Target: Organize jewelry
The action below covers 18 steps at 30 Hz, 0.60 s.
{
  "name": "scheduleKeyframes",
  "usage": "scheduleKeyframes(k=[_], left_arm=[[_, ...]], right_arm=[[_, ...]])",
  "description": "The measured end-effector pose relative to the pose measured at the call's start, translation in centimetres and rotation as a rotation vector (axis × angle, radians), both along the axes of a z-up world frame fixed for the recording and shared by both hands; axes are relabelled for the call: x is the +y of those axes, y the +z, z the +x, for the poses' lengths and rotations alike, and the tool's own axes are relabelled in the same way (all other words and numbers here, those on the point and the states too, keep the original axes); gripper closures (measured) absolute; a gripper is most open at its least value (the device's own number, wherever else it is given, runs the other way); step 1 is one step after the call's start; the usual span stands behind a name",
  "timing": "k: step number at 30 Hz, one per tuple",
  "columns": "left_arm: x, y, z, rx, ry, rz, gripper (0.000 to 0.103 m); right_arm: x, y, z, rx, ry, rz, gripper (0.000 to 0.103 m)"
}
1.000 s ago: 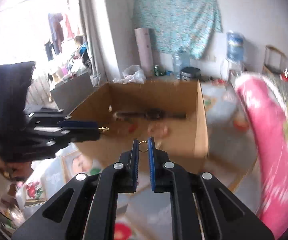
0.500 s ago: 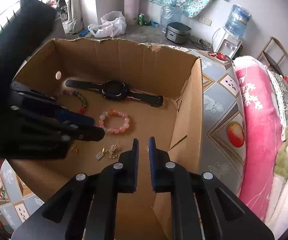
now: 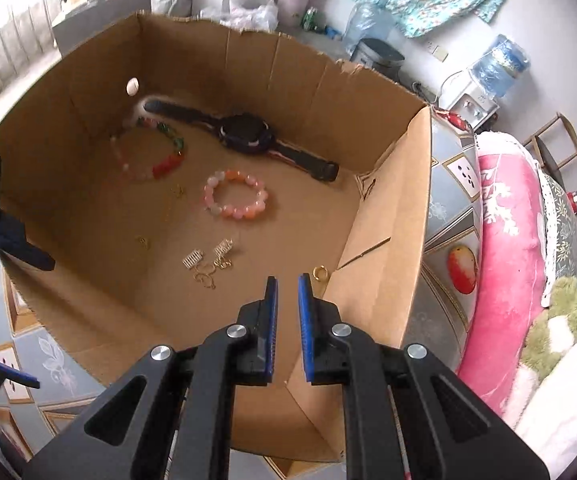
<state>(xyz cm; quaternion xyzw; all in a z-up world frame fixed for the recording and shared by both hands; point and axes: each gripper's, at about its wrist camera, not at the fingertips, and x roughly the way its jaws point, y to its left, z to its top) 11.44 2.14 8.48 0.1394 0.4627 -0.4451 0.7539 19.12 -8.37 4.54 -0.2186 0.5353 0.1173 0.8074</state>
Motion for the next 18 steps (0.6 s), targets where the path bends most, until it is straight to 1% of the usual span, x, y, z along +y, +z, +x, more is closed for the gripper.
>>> scheduleKeyframes(k=[1, 2, 4, 5, 7, 8, 10, 12, 13, 14, 15, 17, 18], left_arm=[[-0.2, -0.3, 0.1, -0.028, 0.022, 0.053, 0.08], [0.0, -0.3, 0.3, -0.016, 0.029, 0.062, 0.083], [0.4, -0.5, 0.3, 0.026, 0.018, 0.041, 0.085], [0.5, -0.6, -0.5, 0.013, 0.0, 0.048, 0.086], [0.8, -0.6, -1.9, -0.005, -0.03, 0.062, 0.086], [1.0, -0.6, -1.9, 0.003, -0.031, 0.057, 0.086], [1.8, -0.5, -3.2, 0.013, -0.053, 0.048, 0.087], [2.8, -0.5, -4.3, -0.005, -0.052, 0.055, 0.087], [3.6, -0.7, -4.5, -0.017, -0.043, 0.054, 0.085], [4.4, -0.8, -4.5, -0.018, -0.037, 0.045, 0.084], [5.6, -0.9, -5.4, -0.018, -0.03, 0.028, 0.084], [6.9, -0.8, -5.8, -0.063, -0.022, 0.036, 0.077], [7.4, -0.6, -7.4, -0.091, -0.018, 0.031, 0.077]], right_arm=[[0.2, -0.1, 0.1, 0.015, 0.004, -0.019, 0.092], [0.2, -0.3, 0.1, 0.02, 0.005, -0.027, 0.092], [0.4, -0.3, -0.2, 0.039, 0.014, -0.047, 0.092], [0.4, -0.3, -0.5, 0.047, 0.021, -0.047, 0.092], [0.1, -0.1, -1.1, 0.068, 0.036, -0.04, 0.092], [-0.2, 0.1, -1.1, 0.076, 0.04, -0.027, 0.092], [-1.0, 0.7, -1.3, 0.096, 0.049, 0.009, 0.092], [-0.7, 0.9, -4.0, 0.089, 0.061, 0.03, 0.092], [-0.6, 1.1, -5.4, 0.086, 0.054, 0.063, 0.092], [-0.4, 1.2, -6.6, 0.08, 0.057, 0.078, 0.092], [-0.1, 1.4, -8.1, 0.07, 0.067, 0.091, 0.092], [0.6, 1.7, -11.3, 0.059, 0.068, 0.142, 0.092], [0.9, 1.7, -12.4, 0.051, 0.068, 0.149, 0.092]])
